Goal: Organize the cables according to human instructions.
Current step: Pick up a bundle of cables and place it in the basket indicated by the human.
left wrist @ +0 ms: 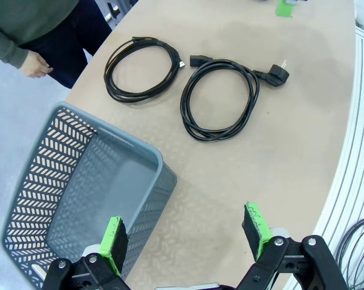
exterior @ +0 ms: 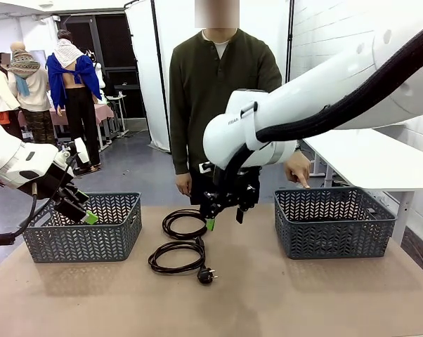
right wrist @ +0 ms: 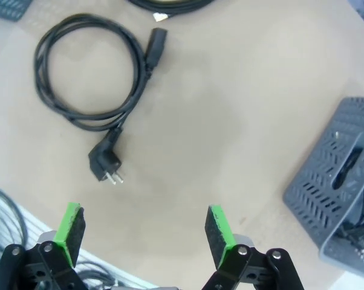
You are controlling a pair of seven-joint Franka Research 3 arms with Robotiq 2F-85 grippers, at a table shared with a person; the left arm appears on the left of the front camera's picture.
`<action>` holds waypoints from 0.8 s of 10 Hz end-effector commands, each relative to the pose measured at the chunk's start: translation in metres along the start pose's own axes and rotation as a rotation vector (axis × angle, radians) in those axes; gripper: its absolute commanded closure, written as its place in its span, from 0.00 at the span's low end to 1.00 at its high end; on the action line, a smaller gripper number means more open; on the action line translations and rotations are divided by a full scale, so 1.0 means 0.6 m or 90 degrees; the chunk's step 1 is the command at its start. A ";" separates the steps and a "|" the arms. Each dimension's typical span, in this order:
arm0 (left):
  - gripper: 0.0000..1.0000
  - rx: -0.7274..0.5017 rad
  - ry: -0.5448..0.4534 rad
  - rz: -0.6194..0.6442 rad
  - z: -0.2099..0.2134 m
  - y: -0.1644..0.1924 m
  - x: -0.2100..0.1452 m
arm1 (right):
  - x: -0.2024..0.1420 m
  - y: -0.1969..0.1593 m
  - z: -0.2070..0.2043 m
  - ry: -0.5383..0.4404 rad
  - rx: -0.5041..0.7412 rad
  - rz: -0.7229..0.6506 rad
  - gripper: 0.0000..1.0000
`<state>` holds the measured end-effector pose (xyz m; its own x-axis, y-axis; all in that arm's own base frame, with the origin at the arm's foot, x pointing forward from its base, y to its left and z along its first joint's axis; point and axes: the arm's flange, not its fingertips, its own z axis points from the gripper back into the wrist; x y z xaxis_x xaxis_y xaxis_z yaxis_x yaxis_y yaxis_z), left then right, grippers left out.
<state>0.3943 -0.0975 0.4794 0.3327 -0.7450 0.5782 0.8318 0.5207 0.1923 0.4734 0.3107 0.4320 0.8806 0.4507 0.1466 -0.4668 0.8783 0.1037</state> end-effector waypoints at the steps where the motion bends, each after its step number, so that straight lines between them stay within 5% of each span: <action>1: 0.00 -0.005 -0.004 0.005 -0.001 -0.002 -0.007 | 0.032 0.031 -0.016 -0.017 -0.056 -0.090 0.00; 8: 0.00 -0.005 -0.004 0.005 -0.001 -0.002 -0.007 | 0.039 0.029 -0.109 -0.051 -0.017 -0.207 0.00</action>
<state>0.3943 -0.0975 0.4793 0.3328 -0.7450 0.5782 0.8318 0.5208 0.1923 0.4931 0.3453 0.3785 0.9714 0.1657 0.1701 -0.1891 0.9730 0.1320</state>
